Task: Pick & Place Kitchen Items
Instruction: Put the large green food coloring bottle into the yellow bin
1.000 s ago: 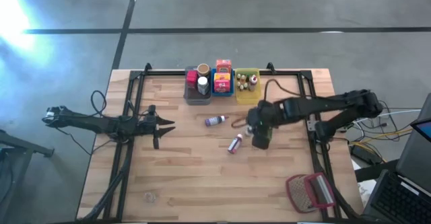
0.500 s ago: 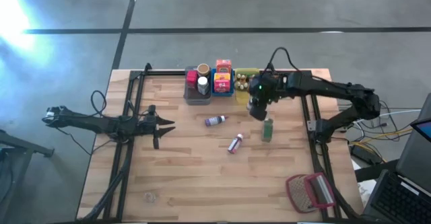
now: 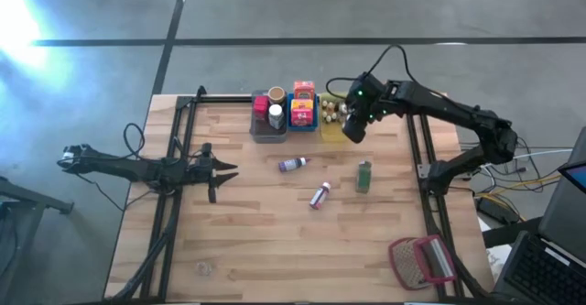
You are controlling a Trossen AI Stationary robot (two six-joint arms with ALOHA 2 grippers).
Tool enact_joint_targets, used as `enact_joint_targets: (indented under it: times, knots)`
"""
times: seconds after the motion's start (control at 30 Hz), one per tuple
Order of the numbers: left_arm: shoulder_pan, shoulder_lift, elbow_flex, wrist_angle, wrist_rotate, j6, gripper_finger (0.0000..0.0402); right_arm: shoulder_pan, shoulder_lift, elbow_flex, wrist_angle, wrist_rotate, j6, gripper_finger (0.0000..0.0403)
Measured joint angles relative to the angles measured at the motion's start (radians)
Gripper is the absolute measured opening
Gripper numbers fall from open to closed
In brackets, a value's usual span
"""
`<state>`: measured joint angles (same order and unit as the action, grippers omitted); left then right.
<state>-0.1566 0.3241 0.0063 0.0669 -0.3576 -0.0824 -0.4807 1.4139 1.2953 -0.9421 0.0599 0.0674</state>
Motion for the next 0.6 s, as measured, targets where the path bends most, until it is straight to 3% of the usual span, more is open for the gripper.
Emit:
enact_joint_targets:
  times: [0.23, 0.6]
  knots:
    - [0.0, 0.0, 0.0, 0.0, 0.0, 0.0, 0.0108, -0.042, 0.001, -0.014, 0.067, -0.045, -0.001, 0.0139]
    - [0.0, 0.0, 0.0, 0.0, 0.0, 0.0, 0.0108, -0.11, 0.002, -0.109, 0.187, -0.087, -0.016, 0.0129]
